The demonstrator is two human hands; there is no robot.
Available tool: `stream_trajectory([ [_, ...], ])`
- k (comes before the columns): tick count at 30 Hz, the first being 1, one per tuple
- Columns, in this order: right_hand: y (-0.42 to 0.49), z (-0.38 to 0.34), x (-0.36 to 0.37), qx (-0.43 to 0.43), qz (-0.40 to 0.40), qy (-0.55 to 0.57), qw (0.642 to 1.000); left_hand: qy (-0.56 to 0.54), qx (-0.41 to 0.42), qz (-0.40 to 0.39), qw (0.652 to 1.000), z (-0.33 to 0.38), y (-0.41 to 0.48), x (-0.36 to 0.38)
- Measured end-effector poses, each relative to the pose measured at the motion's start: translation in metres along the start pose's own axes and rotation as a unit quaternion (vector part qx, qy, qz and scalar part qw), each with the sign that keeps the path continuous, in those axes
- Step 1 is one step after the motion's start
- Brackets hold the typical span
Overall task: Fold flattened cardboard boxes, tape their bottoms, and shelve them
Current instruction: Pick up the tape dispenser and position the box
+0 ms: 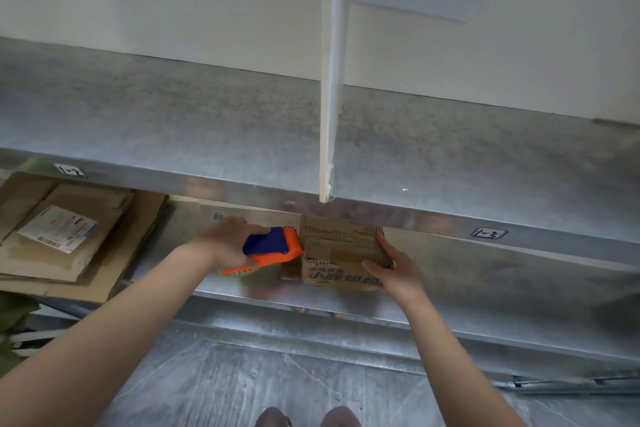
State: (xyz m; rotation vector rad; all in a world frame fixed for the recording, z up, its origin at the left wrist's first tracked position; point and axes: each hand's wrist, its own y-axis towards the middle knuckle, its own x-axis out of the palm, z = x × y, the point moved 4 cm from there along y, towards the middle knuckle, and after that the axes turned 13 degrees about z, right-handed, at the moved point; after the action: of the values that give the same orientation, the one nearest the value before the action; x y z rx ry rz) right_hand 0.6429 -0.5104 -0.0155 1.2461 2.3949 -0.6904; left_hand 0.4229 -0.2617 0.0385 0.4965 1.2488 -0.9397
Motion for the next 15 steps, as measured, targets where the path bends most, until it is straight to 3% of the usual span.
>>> stream_trajectory([
  [15,-0.002,-0.005,0.003,0.050,0.006,0.056,0.997,-0.034,0.023,0.049,0.998,-0.009,-0.011,0.005],
])
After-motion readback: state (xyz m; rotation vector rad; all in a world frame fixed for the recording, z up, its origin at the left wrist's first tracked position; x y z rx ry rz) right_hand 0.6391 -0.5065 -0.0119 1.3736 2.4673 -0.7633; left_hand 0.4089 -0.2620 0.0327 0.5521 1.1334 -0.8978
